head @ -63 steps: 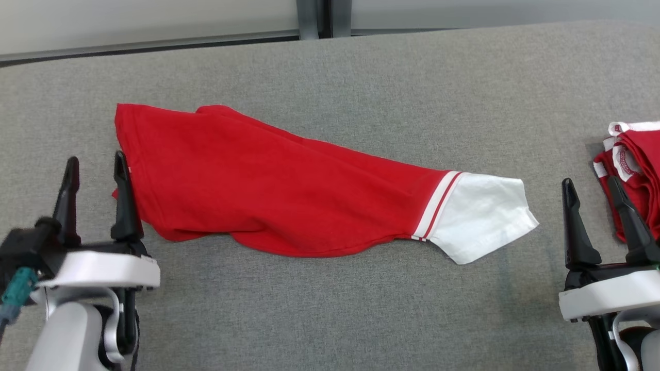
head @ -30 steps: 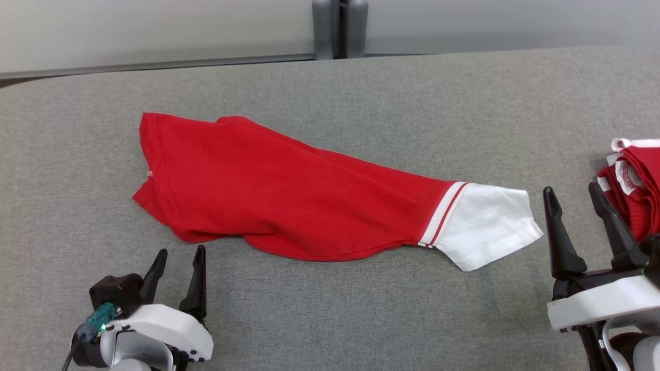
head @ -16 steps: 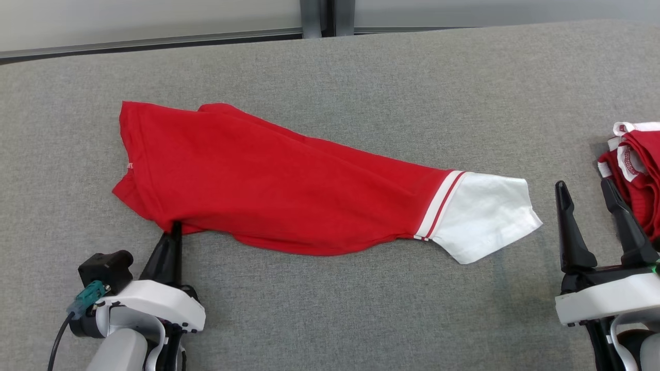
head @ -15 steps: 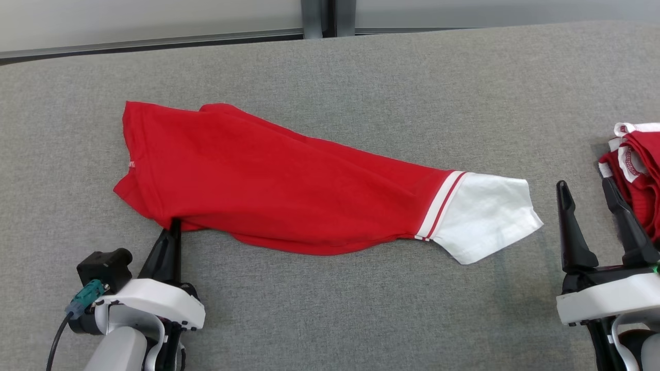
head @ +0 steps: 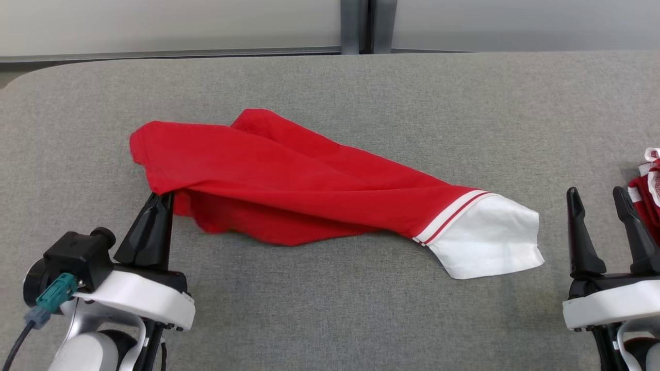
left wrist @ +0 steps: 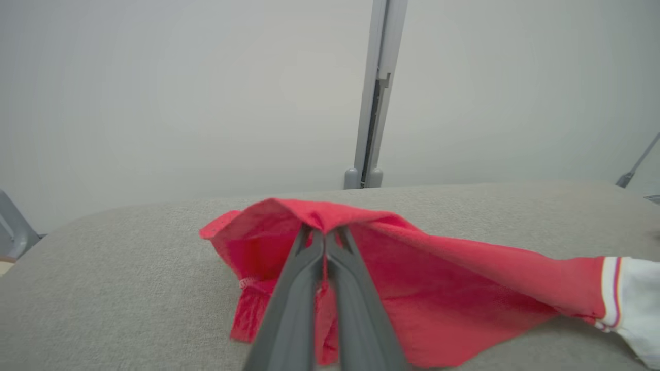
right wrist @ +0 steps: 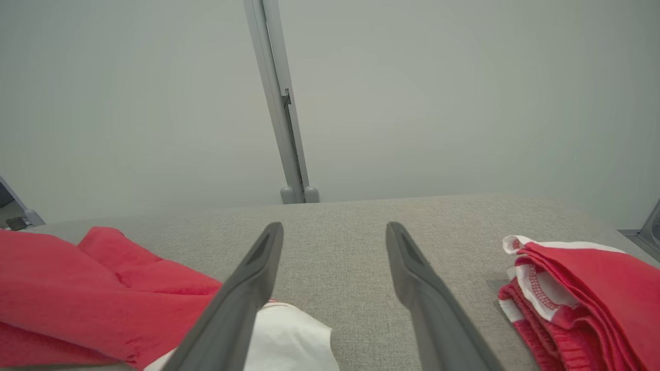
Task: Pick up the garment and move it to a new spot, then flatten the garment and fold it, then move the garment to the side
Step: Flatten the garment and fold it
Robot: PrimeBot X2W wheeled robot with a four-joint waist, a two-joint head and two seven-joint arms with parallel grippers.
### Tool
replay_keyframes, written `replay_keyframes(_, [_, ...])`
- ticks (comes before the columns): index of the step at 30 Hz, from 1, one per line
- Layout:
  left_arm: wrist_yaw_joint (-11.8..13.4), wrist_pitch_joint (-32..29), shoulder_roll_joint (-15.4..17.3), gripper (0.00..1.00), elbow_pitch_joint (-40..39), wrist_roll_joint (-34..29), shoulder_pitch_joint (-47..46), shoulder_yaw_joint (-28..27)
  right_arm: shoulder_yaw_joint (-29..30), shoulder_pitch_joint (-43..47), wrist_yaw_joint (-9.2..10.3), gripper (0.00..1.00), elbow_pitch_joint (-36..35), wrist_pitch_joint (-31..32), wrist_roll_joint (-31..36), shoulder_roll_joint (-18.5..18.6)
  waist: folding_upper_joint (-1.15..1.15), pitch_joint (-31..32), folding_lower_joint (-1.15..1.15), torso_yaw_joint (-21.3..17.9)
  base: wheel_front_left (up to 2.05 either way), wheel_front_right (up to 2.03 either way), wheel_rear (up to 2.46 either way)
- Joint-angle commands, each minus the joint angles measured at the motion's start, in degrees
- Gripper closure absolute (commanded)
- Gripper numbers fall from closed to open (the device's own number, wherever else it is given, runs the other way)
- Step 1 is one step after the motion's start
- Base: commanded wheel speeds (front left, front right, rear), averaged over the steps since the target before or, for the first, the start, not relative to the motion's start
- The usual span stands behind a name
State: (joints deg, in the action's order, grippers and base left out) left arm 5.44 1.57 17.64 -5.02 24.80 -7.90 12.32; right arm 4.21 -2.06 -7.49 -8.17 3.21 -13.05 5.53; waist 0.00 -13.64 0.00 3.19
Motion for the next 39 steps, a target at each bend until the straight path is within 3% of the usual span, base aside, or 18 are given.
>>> replay_keyframes(1, [0.87, -1.34, 0.78, 1.00, -2.39, 0.04, 1.02, -0.32, 0.03, 0.56, 0.00, 0.00, -0.04, -0.09, 0.01, -0.03, 0.00, 0.27, 0.00, 0.32, 0.00, 0.00, 0.00])
replay_keyframes(5, [3.11, -8.63, 2.31, 1.00, -10.19, 1.33, 4.60, -0.49, -0.28, 0.29, 0.00, 0.00, 0.10, -0.32, -0.26, -0.54, 0.00, -0.04, 0.00, 0.07, 0.00, 0.00, 0.00])
replay_keyframes(7, [3.72, -10.37, 2.27, 1.00, -10.29, 2.30, 5.51, -0.86, -0.45, -0.01, 0.00, 0.00, 0.12, -0.41, -0.34, -0.80, 0.00, -0.36, 0.00, -0.59, 0.00, 0.00, 0.00])
replay_keyframes(13, [4.18, -11.24, 1.42, 1.00, -3.74, 6.52, 7.53, -3.35, -0.02, -0.37, 0.00, 0.00, 0.18, -0.67, -0.16, -1.13, 0.00, -1.58, 0.00, -1.95, 0.00, 0.00, 0.00])
replay_keyframes(21, [2.41, -7.24, 0.31, 1.00, 7.18, 10.32, 6.62, -6.33, 1.06, -0.76, 0.00, 0.00, -0.48, -0.17, 0.11, -1.19, 0.00, -2.93, 0.00, -1.33, 0.00, 0.00, 0.00])
replay_keyframes(22, [2.22, -6.20, 0.03, 0.60, 8.03, 10.28, 6.11, -6.45, 1.07, -0.84, 0.00, 0.00, -0.57, 0.00, 0.18, -1.06, 0.00, -2.94, 0.00, -1.13, 0.00, 0.00, 0.00])
replay_keyframes(23, [1.78, -5.03, -0.21, 0.00, 8.66, 10.21, 5.57, -6.54, 1.09, -0.90, 0.00, 0.00, -0.67, 0.14, 0.22, -0.96, 0.00, -2.91, 0.00, -0.93, 0.00, 0.00, 0.00])
replay_keyframes(30, [0.19, 5.33, -2.98, 0.00, 8.78, 9.99, 3.24, -8.05, 0.77, -0.56, 0.00, 0.00, -1.20, 0.69, 0.52, -0.42, 0.00, -1.41, 0.00, -0.27, 0.00, 0.00, 0.00])
replay_keyframes(39, [3.20, 11.61, -3.57, 0.00, 4.22, 2.91, 4.30, -6.37, 0.00, 1.04, 0.00, 0.00, -1.25, 1.33, 1.14, 0.05, 0.00, 2.53, 0.00, -1.34, 0.00, 0.00, 0.00])
